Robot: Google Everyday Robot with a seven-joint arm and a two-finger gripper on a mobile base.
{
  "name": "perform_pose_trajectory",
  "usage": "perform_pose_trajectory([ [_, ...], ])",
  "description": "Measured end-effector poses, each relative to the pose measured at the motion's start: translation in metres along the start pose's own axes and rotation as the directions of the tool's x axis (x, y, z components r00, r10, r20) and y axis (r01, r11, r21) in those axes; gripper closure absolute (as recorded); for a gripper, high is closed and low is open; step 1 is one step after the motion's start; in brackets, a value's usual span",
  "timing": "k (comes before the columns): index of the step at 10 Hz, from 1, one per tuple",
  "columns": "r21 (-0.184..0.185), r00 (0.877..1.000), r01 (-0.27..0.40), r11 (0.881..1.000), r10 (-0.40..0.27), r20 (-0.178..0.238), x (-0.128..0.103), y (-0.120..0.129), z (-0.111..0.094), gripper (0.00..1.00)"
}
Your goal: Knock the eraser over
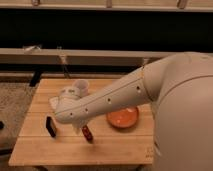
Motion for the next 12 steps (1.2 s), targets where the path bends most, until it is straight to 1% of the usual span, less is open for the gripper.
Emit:
perform_pose_trajectory([
  [1, 0.000, 1.000, 0.022, 1.000, -0.022, 0.013, -0.008, 0.010, -0.002, 0.20],
  [2, 0.000, 0.998, 0.050, 0.999, -0.050, 0.037, -0.018, 0.022, -0.005, 0.20],
  [5, -0.008, 0.994, 0.087, 0.996, -0.086, 0.065, -0.036, 0.041, -0.009, 0.20],
  [7, -0.015, 0.992, 0.105, 0.994, -0.104, 0.071, -0.055, 0.051, -0.008, 0.20],
  [9, -0.025, 0.989, 0.130, 0.991, -0.128, 0.080, -0.080, 0.066, -0.006, 0.20],
  [10, -0.033, 0.988, 0.133, 0.991, -0.130, 0.083, -0.089, 0.070, -0.006, 0.20],
  [12, -0.054, 0.990, 0.122, 0.991, -0.118, 0.082, -0.106, 0.067, -0.004, 0.20],
])
